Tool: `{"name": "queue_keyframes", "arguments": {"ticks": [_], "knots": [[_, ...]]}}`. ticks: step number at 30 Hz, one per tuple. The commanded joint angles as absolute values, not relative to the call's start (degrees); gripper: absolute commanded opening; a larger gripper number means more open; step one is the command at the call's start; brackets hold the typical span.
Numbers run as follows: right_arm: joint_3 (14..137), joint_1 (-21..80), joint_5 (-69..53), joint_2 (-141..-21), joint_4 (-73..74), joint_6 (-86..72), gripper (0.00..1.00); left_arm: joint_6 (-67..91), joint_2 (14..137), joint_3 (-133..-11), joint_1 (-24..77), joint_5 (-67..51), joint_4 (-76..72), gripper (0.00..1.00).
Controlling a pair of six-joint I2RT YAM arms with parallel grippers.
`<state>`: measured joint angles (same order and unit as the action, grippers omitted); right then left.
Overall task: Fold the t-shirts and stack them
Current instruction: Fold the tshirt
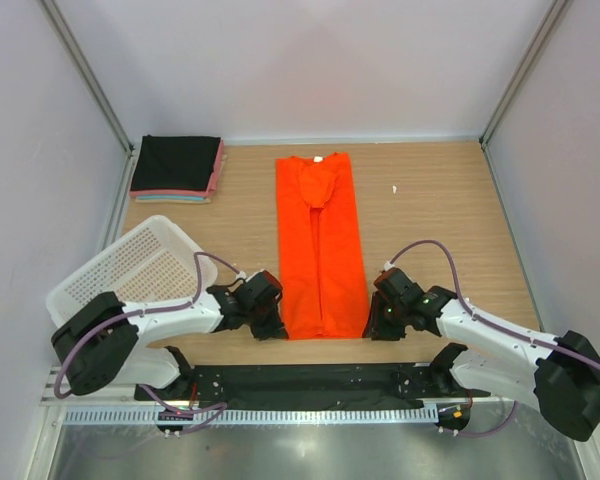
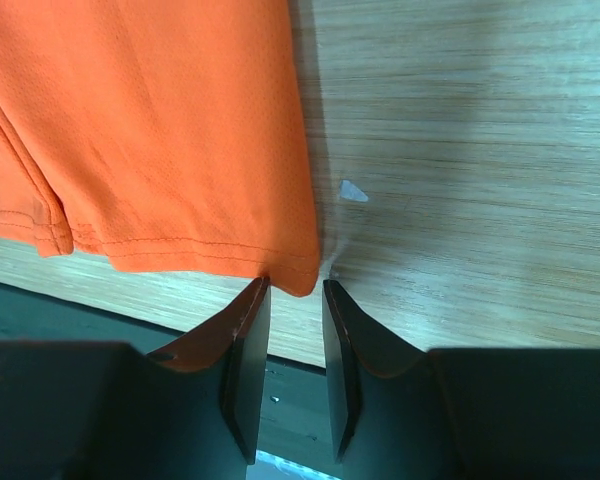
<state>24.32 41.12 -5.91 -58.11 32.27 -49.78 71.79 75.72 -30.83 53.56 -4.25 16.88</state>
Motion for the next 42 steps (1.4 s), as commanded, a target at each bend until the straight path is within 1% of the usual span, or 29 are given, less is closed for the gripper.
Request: {"name": "queue_keyframes", "arguments": {"ticks": [1,5,6,7,8,10,11,14,18,22,25,26,28,29,30,31,36,42], "knots": [[24.26,40.87,-4.48,-57.13,32.87,-50.89,0.34,71.46,73.74,-30.85,53.79,-1.15,19.95,0.0],[24.79,40.87,-3.78,-58.18,33.14,-50.98,0.34,71.19,72.95,-32.08,53.79,-0.44,22.06,0.0],[24.79,40.87,-3.61,-58.01,32.53,-51.15,0.34,71.19,72.86,-32.08,53.79,-0.35,22.06,0.02],[24.87,40.87,-3.52,-58.01,32.26,-51.24,0.34,71.19,72.86,-32.17,53.79,-0.44,22.15,0.06],[24.96,40.87,-3.43,-58.18,31.91,-51.33,0.34,71.19,73.04,-32.34,53.79,-0.44,22.41,0.14],[25.14,40.87,-3.86,-58.62,31.38,-51.42,0.33,71.1,73.3,-32.78,53.79,-0.7,22.5,0.22],[25.05,40.87,-4.04,-58.97,31.12,-51.5,0.33,71.02,73.3,-32.87,53.79,-0.79,22.41,0.3],[23.91,40.87,-4.74,-58.45,30.24,-52.29,0.3,71.19,72.95,-32.52,53.79,-0.7,22.41,0.37],[21.98,40.87,-5.62,-56.87,29.27,-53.26,0.28,71.98,72.68,-31.56,53.79,-1.31,21.19,0.39],[21.09,40.78,-6.5,-56.16,28.21,-53.79,0.26,72.68,73.39,-30.59,53.79,-2.37,19.51,0.37],[21.18,40.87,-6.77,-55.99,28.21,-53.88,0.24,73.12,73.21,-30.15,53.79,-2.55,18.9,0.29],[21.27,40.96,-6.77,-55.55,28.39,-53.96,0.23,73.12,73.04,-30.06,53.79,-2.64,18.81,0.23],[21.44,40.96,-6.68,-55.02,29.0,-53.96,0.15,73.3,72.42,-29.97,53.79,-2.64,18.81,0.13],[21.53,40.96,-6.68,-54.24,29.18,-54.05,0.1,73.39,72.07,-29.97,53.79,-2.64,18.81,0.05],[21.79,40.87,-6.59,-53.79,29.61,-54.14,0.03,73.39,71.81,-30.06,53.79,-2.72,18.81,0.0],[22.06,40.87,-6.77,-52.92,29.88,-54.31,0.01,73.65,71.55,-30.06,53.79,-2.72,18.9,0.0],[25.04,40.78,-5.98,-52.12,31.03,-53.44,0.01,73.92,71.36,-31.38,53.53,-2.98,18.37,0.0],[30.22,40.96,-3.43,-57.91,32.61,-50.19,0.01,71.99,72.69,-33.57,50.28,-5.97,18.81,0.0]]}}
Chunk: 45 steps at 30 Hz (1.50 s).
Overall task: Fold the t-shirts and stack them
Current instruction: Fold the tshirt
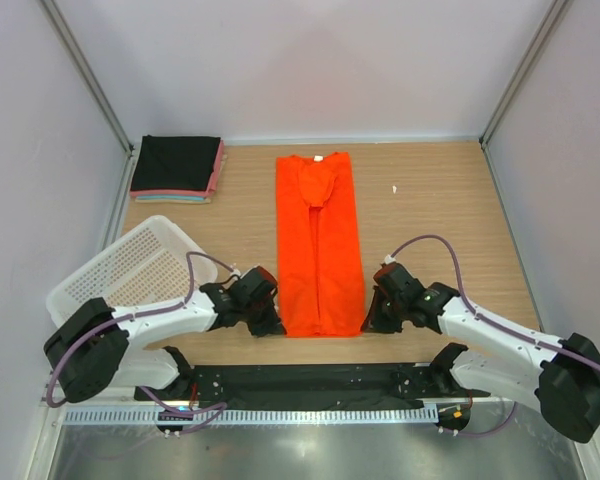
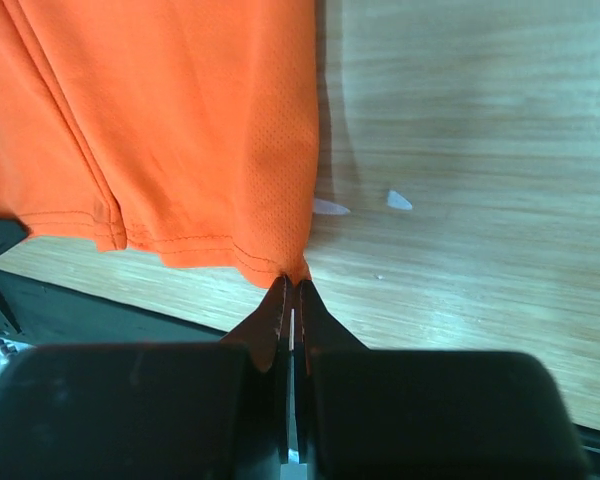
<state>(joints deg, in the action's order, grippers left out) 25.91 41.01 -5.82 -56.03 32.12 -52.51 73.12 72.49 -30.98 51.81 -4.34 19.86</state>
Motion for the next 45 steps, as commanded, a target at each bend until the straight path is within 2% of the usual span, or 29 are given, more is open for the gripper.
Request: {"name": "queue_keyframes", "arguments": {"ticks": [1,10,26,45], "knots": [[30.93,40.87,-2.47,-58.35,32.78,-49.92,0.01,71.72,72.69,-33.92,49.32,-6.06,19.5,0.0],[40.6,39.03,-1.85,-67.31,33.13,-43.96,0.01,66.45,76.46,-40.95,41.76,-8.35,22.76,0.0],[55.98,27.51,-6.41,-80.76,33.4,-33.67,0.01,58.1,87.44,-58.44,31.29,-11.34,28.39,0.0],[79.79,21.36,-4.83,-100.28,32.87,-27.16,0.01,50.9,104.23,-79.7,21.27,-15.55,25.66,0.0]]}}
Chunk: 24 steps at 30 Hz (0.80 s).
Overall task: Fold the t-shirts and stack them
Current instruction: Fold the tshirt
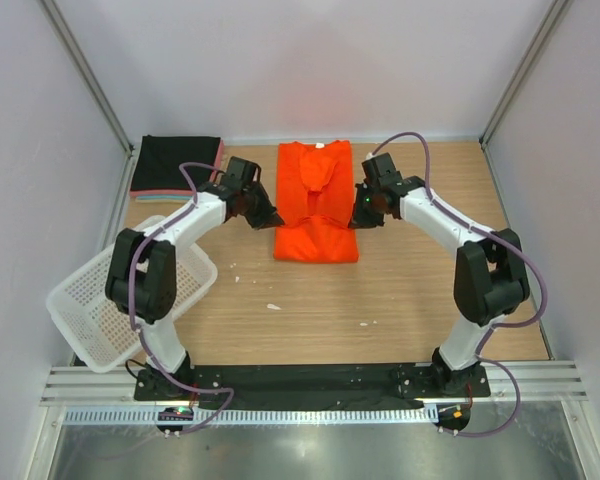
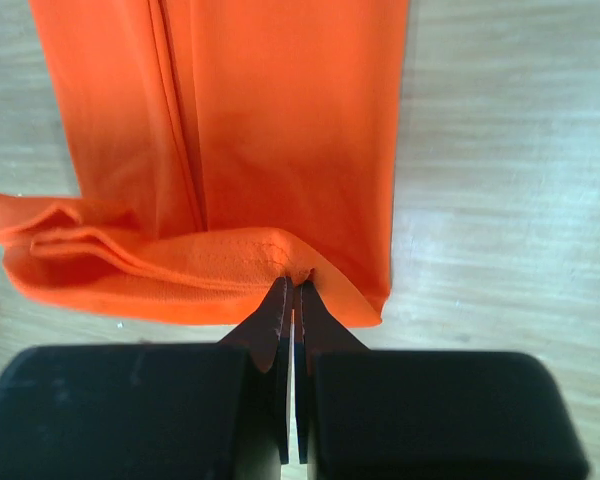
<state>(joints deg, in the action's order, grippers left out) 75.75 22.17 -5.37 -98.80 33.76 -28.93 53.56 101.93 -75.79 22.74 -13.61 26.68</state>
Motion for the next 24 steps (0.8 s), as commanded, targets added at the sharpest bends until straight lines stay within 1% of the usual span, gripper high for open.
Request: {"name": "queue_keyframes", "arguments": {"ticks": [1,11,19,24], "knots": [[80.33,21.01,-4.83,-101.68,32.78,-27.16,0.01,50.37,105.2,-80.76,21.01,-15.99,25.66,0.0],[87.27,18.55,-4.57,-107.93,32.52,-26.02,0.01,47.46,115.13,-90.61,19.34,-16.26,25.58,0.0],[90.88,17.32,-5.89,-109.95,31.91,-25.4,0.01,49.92,115.05,-91.14,18.9,-15.47,22.06,0.0],[93.07,16.17,-6.94,-112.4,31.64,-25.58,0.01,50.97,117.77,-94.04,17.67,-16.52,21.71,0.0]]}}
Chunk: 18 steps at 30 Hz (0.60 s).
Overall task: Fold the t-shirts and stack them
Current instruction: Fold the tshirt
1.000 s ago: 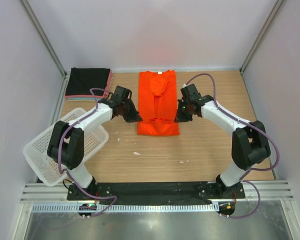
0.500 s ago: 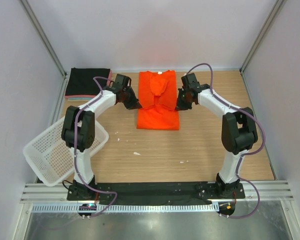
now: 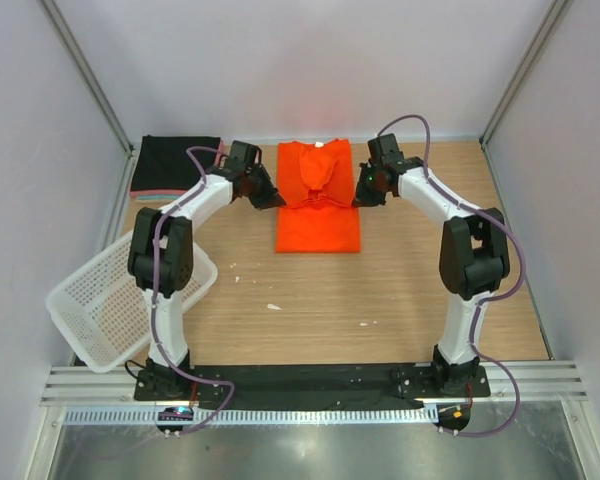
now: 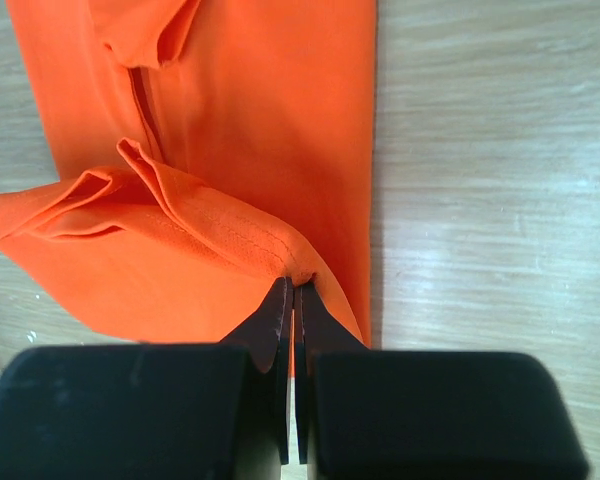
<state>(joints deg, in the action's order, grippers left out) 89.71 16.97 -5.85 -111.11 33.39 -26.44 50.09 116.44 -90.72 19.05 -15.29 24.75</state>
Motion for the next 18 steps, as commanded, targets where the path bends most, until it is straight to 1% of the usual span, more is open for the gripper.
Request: {"name": "queue_keyframes", "arguments": {"ticks": [1,10,18], "knots": [[93.25,16.17,-7.64,-112.85,31.03,-25.58,0.01,51.15,118.73,-94.39,17.49,-16.78,21.62,0.0],[95.18,15.65,-9.4,-115.75,26.63,-24.61,0.01,52.38,122.6,-98.43,16.0,-17.93,19.86,0.0],[99.67,15.29,-10.02,-119.35,26.54,-23.29,0.01,52.73,125.68,-100.63,14.68,-19.69,17.85,0.0]]}}
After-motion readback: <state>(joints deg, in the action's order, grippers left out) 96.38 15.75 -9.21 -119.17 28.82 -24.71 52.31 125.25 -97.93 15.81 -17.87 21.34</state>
